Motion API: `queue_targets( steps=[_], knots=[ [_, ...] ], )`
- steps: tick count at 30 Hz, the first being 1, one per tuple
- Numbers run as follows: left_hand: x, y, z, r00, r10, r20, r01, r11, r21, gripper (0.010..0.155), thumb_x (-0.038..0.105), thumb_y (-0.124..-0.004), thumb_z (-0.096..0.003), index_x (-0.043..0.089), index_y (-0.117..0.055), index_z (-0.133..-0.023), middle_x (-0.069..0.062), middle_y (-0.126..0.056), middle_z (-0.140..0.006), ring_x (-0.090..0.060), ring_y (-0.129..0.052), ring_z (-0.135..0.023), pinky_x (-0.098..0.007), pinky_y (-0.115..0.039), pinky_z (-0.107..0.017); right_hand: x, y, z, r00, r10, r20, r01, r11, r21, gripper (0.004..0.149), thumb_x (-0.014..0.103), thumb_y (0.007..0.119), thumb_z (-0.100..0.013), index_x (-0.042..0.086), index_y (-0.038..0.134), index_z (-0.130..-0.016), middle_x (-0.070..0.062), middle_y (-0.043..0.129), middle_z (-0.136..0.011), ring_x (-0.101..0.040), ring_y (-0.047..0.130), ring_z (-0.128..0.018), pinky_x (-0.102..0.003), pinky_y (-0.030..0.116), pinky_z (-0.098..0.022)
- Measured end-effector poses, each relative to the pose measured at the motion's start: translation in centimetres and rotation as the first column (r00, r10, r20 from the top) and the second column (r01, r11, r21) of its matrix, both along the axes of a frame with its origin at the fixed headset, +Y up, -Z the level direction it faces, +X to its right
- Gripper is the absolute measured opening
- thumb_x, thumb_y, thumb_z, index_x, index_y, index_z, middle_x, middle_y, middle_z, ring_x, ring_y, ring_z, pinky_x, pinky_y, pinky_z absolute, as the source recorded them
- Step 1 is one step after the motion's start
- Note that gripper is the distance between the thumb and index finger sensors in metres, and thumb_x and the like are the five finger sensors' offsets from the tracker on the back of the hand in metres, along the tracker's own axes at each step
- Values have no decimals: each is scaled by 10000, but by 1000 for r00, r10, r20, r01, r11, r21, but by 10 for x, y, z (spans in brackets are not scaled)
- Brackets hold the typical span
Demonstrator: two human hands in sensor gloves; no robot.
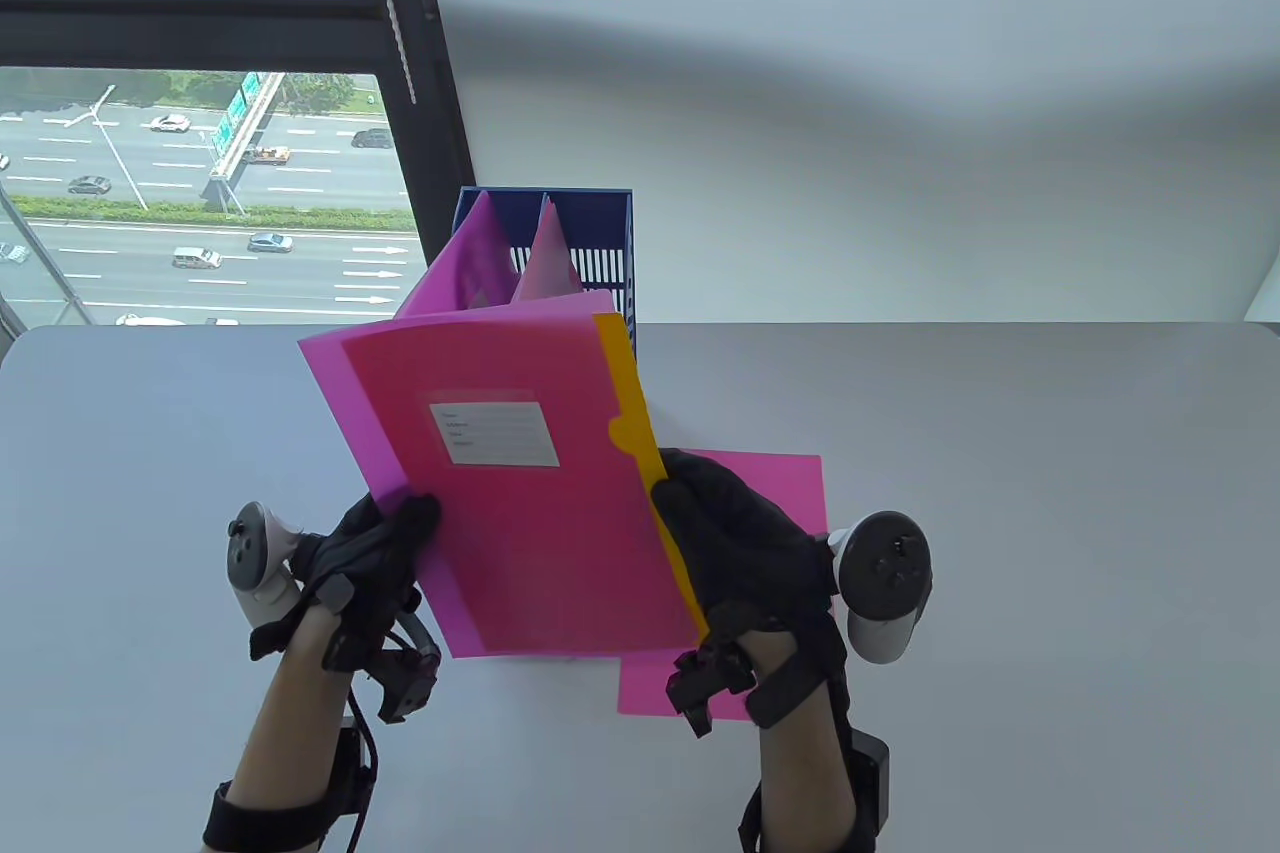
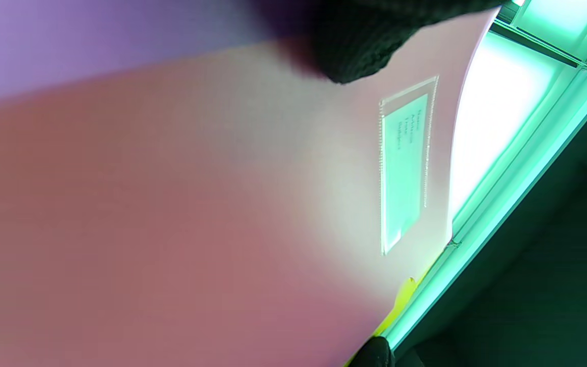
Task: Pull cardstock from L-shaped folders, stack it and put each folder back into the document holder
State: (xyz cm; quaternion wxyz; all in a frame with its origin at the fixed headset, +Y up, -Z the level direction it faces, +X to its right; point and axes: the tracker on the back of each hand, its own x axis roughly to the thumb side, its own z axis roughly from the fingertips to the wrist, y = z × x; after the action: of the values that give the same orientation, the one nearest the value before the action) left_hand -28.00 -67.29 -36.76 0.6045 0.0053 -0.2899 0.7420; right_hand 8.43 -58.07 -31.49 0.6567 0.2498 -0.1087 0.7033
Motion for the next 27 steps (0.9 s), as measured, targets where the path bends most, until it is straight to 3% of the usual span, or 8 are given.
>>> queue_targets(
  steps=[7, 12, 17, 20, 27],
  knots=[
    [2, 4, 0, 995, 25, 101, -28, 999, 27, 423, 376, -721, -602, 221, -786, -990, -20, -928, -847, -251, -1043, -695, -521, -737, -676, 6, -6, -7, 997, -47, -57, 43, 996, -76, 379, 391, 809, -619, 237, 786, -964, -64, 898, -888, -187, 995, -588, -497, 639, -714],
    [1, 3, -1, 997, 13, 74, -15, 1000, 26, 422, 377, -722, -602, 220, -788, -988, -22, -928, -846, -253, -1042, -695, -519, -736, -677, 8, 2, 1, 983, 80, 163, -80, 997, -11, 392, 367, 906, -567, 266, 814, -934, -34, 922, -868, -167, 1025, -577, -490, 653, -711],
    [1, 3, -1, 999, -5, 49, 4, 1000, 30, 421, 381, -725, -603, 220, -789, -986, -23, -925, -849, -256, -1039, -698, -520, -733, -680, 6, 11, 13, 908, 174, 382, -213, 975, 62, 394, 417, 977, -506, 273, 881, -861, -21, 961, -821, -160, 1047, -545, -486, 670, -700],
    [3, 4, 0, 998, -5, 57, 3, 999, 34, 423, 381, -726, -602, 217, -788, -987, -26, -925, -849, -259, -1039, -697, -521, -734, -679, 4, 13, 17, 834, 234, 500, -319, 944, 89, 372, 449, 959, -509, 285, 895, -837, -13, 971, -807, -149, 1050, -531, -482, 675, -699],
    [2, 3, 0, 999, -24, 33, 22, 999, 40, 417, 372, -730, -604, 216, -787, -987, -25, -927, -847, -256, -1041, -695, -520, -736, -677, -6, 18, 24, 749, 285, 598, -439, 890, 126, 336, 425, 882, -549, 265, 902, -843, -41, 986, -775, -139, 1051, -465, -463, 694, -688]
  ],
)
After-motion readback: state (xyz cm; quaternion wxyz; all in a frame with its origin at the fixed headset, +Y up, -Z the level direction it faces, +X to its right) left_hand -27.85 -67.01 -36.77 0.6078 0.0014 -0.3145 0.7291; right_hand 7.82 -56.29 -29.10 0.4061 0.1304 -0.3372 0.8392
